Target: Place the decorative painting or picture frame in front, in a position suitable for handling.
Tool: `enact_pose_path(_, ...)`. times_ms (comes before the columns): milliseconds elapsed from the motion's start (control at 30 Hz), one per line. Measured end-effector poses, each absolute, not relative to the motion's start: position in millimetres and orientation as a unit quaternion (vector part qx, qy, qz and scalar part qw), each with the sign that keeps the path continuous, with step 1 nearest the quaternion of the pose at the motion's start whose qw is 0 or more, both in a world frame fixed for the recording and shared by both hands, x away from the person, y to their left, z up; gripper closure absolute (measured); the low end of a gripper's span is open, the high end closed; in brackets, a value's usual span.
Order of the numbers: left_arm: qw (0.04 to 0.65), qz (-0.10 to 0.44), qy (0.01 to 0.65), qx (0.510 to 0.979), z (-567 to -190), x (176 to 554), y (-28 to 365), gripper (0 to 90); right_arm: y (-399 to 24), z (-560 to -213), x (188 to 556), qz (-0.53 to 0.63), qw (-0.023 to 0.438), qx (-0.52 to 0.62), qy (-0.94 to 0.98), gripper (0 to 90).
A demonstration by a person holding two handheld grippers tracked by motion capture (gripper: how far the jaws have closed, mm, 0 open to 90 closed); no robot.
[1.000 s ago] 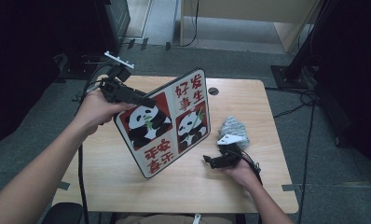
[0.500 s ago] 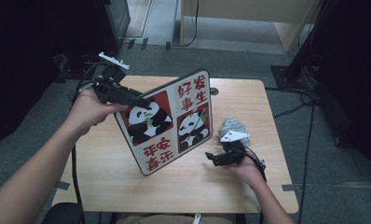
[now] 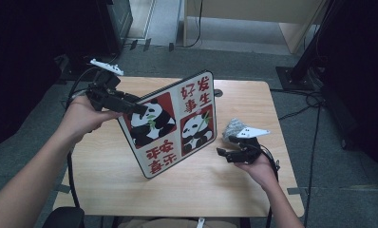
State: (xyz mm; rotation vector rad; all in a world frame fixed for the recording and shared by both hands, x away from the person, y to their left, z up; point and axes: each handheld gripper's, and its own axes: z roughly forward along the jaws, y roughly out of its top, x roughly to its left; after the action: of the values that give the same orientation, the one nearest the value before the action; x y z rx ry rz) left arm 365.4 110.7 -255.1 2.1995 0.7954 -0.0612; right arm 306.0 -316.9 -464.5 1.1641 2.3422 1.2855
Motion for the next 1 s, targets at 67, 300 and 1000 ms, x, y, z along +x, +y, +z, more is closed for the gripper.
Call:
enact_pose_path(67,0.391,-0.02,0.308,0.867,-257,363,113,35.7,-321,-463,307,0.436,0.113,0.402,0.797,26.2)
enact_pose_path(300,0.393,-0.01,0.3,0.869,-262,353,120,35.7,-335,-455,311,0.442,0.134,0.409,0.787,28.5)
enact_pose_path(1000,0.416,0.002,0.31,0.855,-293,319,150,35.1,-352,-478,344,0.379,0.144,0.445,0.798,29.9)
